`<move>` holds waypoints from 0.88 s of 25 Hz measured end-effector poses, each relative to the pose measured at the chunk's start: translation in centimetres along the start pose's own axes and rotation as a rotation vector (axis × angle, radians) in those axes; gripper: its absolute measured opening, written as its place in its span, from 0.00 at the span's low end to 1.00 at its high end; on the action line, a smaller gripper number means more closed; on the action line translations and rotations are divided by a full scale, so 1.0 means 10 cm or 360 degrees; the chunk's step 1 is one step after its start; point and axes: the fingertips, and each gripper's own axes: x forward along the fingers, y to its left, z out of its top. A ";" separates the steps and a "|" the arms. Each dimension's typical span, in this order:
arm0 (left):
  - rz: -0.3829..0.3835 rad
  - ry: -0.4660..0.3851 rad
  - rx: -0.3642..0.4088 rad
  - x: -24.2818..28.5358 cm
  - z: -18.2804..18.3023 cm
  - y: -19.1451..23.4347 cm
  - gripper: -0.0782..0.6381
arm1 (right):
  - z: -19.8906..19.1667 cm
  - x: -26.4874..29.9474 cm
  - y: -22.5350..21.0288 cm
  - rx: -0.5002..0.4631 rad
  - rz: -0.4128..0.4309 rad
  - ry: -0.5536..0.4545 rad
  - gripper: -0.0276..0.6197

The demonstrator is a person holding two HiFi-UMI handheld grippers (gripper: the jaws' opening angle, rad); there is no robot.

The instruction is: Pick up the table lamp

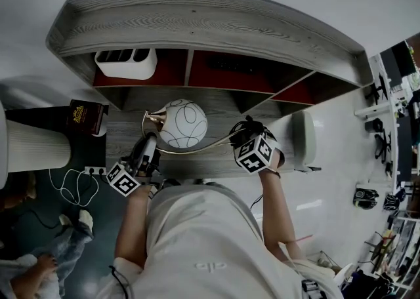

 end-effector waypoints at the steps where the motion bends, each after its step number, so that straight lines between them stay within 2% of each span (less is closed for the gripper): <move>1: 0.0003 0.0002 -0.0002 0.00 0.00 0.00 0.17 | -0.01 0.01 0.01 0.0003 0.0007 0.0000 0.10; 22: 0.0015 0.0027 0.0006 -0.07 -0.02 -0.01 0.17 | -0.08 0.06 0.20 0.0019 0.0079 0.0003 0.10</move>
